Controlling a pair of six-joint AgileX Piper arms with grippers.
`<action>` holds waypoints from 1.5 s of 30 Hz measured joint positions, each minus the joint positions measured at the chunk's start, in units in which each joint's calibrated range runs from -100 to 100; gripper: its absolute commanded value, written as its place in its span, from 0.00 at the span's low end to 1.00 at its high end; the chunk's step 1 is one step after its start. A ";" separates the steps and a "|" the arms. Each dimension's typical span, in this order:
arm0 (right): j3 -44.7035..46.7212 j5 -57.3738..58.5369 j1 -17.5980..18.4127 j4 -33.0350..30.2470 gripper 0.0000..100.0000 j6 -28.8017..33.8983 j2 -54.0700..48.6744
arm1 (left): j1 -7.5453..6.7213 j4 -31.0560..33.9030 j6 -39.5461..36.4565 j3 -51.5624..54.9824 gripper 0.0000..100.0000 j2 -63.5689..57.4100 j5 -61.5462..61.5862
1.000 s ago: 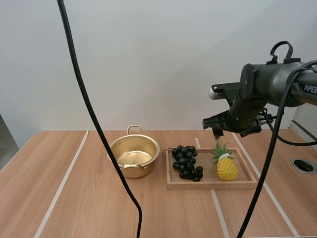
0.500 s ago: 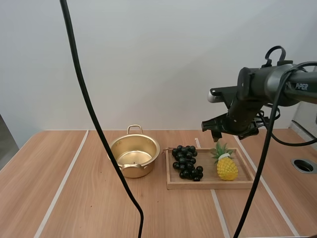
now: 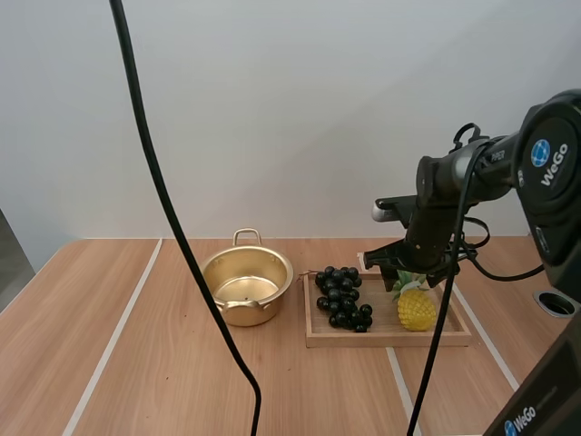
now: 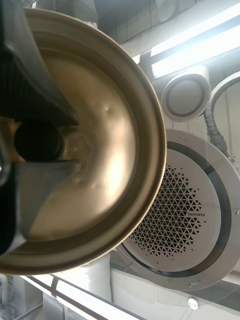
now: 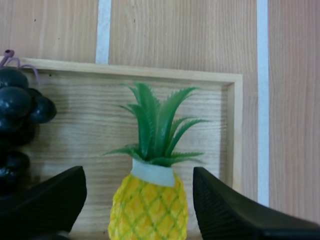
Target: Open the pot, put the pineapple inside, and close it
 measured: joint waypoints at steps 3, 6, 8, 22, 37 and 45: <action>0.00 -0.71 0.00 -0.75 1.00 0.23 1.15 | 0.00 0.00 -0.04 0.00 0.00 0.00 0.00; 0.00 -1.35 0.00 -1.12 1.00 0.79 2.59 | 0.00 0.11 -0.04 0.00 0.00 0.00 0.00; 0.00 -1.52 0.00 -1.12 1.00 0.98 3.34 | 0.00 0.11 -0.04 0.00 0.00 0.00 0.00; 0.00 0.89 -1.46 -1.32 1.00 1.07 6.65 | 0.00 0.22 -0.04 0.00 0.00 0.00 0.00; 0.00 0.89 -2.37 -0.72 0.00 1.07 6.65 | 0.00 1.15 -0.04 0.00 0.00 0.00 0.00; -0.25 0.66 -2.37 0.66 0.00 1.05 5.31 | 0.00 1.25 -0.04 0.00 0.00 0.00 0.00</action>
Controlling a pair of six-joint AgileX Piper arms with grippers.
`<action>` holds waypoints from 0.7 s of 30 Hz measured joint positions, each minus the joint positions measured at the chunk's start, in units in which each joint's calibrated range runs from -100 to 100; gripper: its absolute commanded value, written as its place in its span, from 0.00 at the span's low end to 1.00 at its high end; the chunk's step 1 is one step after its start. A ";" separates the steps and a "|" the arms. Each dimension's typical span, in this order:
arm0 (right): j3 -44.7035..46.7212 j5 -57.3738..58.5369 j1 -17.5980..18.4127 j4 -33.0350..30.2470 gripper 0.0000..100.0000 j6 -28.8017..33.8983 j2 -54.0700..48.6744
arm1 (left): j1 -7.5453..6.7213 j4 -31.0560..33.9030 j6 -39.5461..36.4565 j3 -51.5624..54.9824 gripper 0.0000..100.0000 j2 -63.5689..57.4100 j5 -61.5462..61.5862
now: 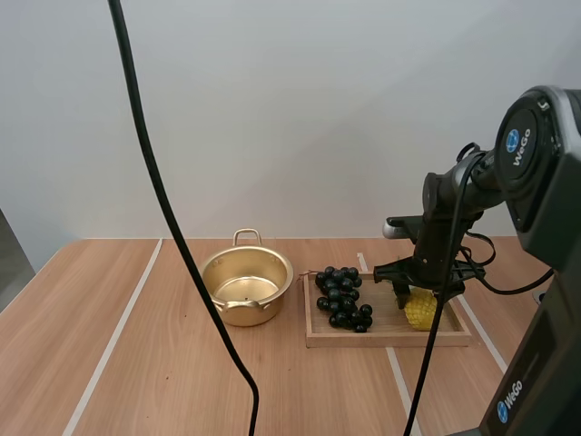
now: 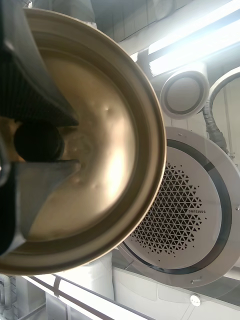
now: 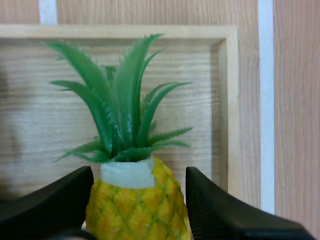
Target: Open the pot, put the pineapple inside, and close it
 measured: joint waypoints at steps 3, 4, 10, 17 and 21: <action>-0.92 -3.51 0.00 1.64 0.00 -0.68 -4.63 | 0.00 0.00 0.00 0.00 0.00 0.00 0.00; -1.11 -5.74 0.00 2.33 0.00 -1.06 -6.40 | 0.00 0.00 0.00 0.00 0.00 0.00 0.00; -1.26 -19.48 0.00 8.38 0.00 -4.36 -20.53 | 0.00 0.00 0.00 0.00 0.00 0.00 2.13; -1.26 -34.95 0.00 13.57 0.00 -7.16 -37.97 | 0.00 0.00 0.00 0.00 0.00 0.00 4.32; -1.26 -38.56 0.00 14.03 0.00 -7.46 -45.46 | 0.00 0.00 0.00 0.00 0.00 0.00 4.46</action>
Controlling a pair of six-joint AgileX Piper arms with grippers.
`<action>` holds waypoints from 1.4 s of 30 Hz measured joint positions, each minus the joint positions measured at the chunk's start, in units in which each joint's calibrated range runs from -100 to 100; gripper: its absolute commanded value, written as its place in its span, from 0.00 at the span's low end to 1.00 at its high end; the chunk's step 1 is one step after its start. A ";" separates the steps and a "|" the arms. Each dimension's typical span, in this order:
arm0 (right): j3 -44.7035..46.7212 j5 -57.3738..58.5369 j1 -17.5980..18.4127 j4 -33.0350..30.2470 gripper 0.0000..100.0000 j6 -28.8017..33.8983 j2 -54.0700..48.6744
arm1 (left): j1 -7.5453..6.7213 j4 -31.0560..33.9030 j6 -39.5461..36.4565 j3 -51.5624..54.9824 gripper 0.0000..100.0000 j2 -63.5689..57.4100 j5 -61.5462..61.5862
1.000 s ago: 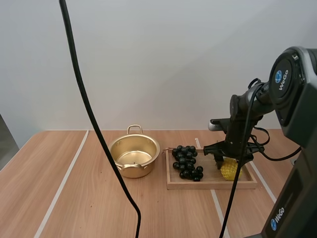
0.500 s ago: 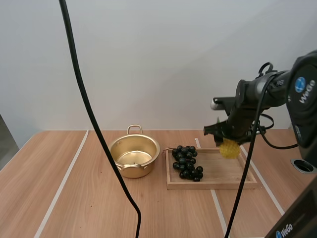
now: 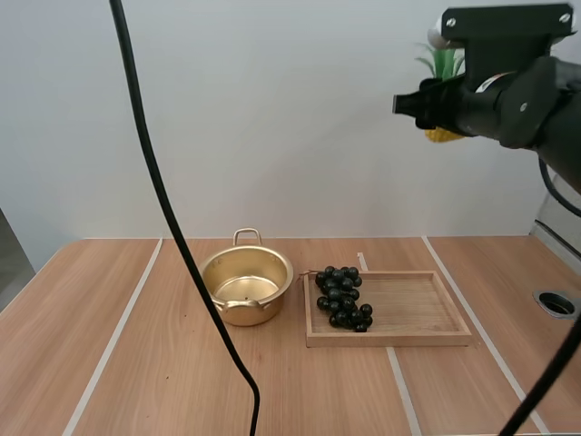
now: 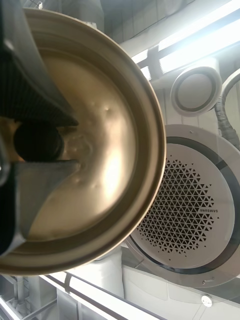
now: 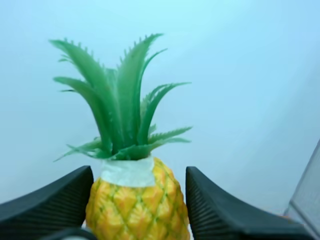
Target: Open the pot, put the pineapple inside, and close it
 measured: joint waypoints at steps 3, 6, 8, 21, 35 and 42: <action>0.00 0.77 0.00 0.00 0.00 -0.10 -3.62 | 0.00 0.00 0.00 0.00 0.00 0.00 0.42; 0.00 2.72 0.00 0.09 0.00 -0.10 -5.08 | 0.00 0.11 0.00 0.00 0.00 0.00 2.15; 0.00 3.58 0.00 0.23 0.00 -0.10 -5.21 | 0.00 0.11 0.00 0.00 0.00 0.00 3.40; 0.00 7.72 0.95 10.02 0.00 -6.19 -3.36 | 0.00 0.21 0.10 0.00 0.00 0.00 3.80; 0.00 16.07 16.58 31.58 0.00 -32.15 15.99 | 0.00 0.21 1.84 0.00 0.00 -3.19 9.71; -1.14 11.22 22.41 31.05 0.00 -32.85 27.57 | 0.00 0.21 2.24 0.00 0.00 -5.19 9.51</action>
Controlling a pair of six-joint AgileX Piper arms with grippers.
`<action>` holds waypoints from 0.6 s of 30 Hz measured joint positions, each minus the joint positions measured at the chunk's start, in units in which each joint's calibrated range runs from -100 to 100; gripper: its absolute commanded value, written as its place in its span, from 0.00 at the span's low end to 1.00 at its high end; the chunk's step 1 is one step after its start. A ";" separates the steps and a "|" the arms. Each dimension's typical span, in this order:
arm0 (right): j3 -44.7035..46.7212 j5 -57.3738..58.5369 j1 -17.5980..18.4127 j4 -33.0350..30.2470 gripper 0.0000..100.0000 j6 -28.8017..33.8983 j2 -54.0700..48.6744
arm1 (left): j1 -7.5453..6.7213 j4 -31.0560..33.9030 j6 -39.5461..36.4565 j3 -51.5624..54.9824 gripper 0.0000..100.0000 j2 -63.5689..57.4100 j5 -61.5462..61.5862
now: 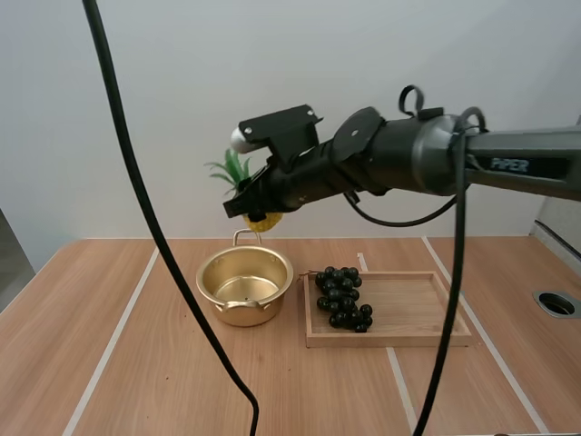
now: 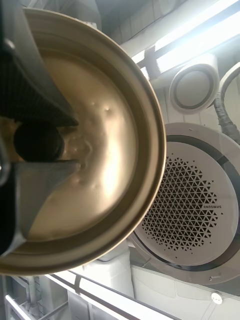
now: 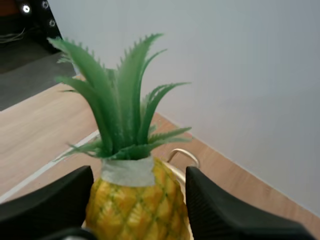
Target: Open the pot, put the pineapple inside, and close it
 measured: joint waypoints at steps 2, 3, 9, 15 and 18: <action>-1.49 0.48 0.66 -0.17 0.00 -0.10 2.99 | 0.00 0.00 0.00 0.00 0.00 -0.38 0.17; -2.46 1.15 0.85 -0.21 0.00 -0.10 4.55 | 0.00 0.00 0.00 0.00 0.00 -0.52 0.37; -7.65 3.84 0.93 -0.48 0.00 -0.10 11.78 | 0.00 0.00 0.10 0.00 0.00 -0.97 1.48; -8.88 5.19 0.93 -4.01 0.00 -0.10 17.71 | 0.00 0.00 0.19 0.00 0.00 -1.01 4.89; -9.01 6.18 0.93 -6.99 0.00 -0.10 20.75 | 0.00 0.00 0.19 0.00 0.00 -1.01 5.05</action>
